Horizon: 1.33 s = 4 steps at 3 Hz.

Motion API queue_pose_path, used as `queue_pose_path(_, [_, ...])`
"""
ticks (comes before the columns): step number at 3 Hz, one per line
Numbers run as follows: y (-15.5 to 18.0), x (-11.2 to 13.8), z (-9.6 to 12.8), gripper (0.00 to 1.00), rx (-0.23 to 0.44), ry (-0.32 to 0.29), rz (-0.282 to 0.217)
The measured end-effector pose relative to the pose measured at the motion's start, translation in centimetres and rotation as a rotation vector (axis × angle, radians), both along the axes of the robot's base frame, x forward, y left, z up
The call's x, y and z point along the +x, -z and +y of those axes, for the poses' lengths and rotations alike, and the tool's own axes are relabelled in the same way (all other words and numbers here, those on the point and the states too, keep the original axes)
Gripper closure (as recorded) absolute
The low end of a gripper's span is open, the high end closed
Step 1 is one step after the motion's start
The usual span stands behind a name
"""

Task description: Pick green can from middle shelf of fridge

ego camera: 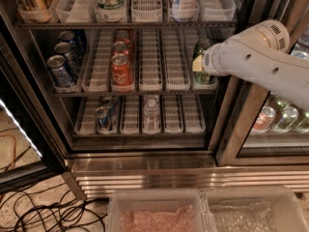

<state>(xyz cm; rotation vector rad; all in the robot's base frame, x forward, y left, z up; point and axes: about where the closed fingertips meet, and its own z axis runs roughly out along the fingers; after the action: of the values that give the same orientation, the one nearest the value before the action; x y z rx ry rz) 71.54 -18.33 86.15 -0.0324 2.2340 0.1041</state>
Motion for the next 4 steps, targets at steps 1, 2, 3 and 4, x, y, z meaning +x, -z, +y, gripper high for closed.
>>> queue_pose_path(1, [-0.6,-1.2,0.3,1.00,0.014,-0.018,0.010])
queue_pose_path(2, [-0.8,-1.6,0.4,1.00,0.020,-0.025,0.014])
queue_pose_path(3, [-1.5,-3.3,0.9,1.00,0.043,-0.056,0.042])
queue_pose_path(4, [-4.7,-7.9,1.0,1.00,0.072,-0.127,0.104])
